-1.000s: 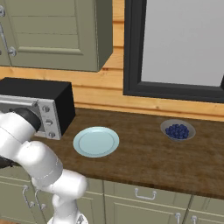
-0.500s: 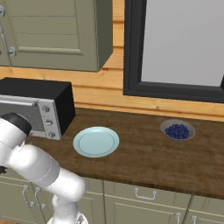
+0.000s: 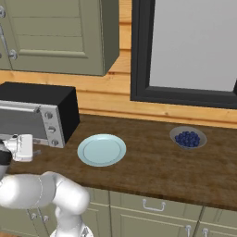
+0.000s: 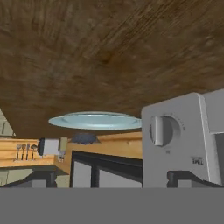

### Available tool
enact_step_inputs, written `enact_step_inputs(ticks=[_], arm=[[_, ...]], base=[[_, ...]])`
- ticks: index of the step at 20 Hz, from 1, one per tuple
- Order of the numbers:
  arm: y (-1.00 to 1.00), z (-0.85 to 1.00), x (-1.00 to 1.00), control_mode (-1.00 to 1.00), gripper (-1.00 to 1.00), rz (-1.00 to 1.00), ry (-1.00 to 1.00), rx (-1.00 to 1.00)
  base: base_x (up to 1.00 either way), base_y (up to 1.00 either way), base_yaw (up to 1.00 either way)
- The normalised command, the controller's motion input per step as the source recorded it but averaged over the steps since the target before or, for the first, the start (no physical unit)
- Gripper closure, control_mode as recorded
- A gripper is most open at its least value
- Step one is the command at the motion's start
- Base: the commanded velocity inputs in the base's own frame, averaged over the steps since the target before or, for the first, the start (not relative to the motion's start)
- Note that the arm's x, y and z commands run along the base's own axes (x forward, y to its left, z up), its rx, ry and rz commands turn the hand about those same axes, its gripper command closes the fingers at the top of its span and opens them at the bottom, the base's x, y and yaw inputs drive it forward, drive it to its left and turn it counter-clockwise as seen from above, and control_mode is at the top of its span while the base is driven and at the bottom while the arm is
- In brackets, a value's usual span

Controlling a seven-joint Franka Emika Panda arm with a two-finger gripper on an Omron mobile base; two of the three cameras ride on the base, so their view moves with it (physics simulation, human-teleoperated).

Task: Pick up the kebab skewer and baguette bread, and place them inside the toaster oven. Close the toaster oven door and start by setting the timer.

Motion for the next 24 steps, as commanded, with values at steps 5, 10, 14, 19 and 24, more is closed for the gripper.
enact_step_inputs(ticks=[5, 10, 14, 19, 24], arm=[[-0.67, 0.0, 0.1, -1.0, -1.0, 0.06, 0.04, 0.03], [-0.43, -0.16, 0.01, -1.0, -1.0, 0.17, 0.07, -0.01], [-0.21, -0.13, 0.09, -1.0, -1.0, 0.3, 0.04, -0.03], [-0.03, -0.08, 0.19, -1.0, -1.0, 0.32, 0.0, 0.0], [0.08, -0.07, 0.23, -1.0, -1.0, 0.23, 0.0, 0.0]], base=[[0.0, 0.0, 0.0], [0.0, 0.0, 0.0], [0.0, 0.0, 0.0], [0.0, 0.0, 0.0], [0.0, 0.0, 0.0]])
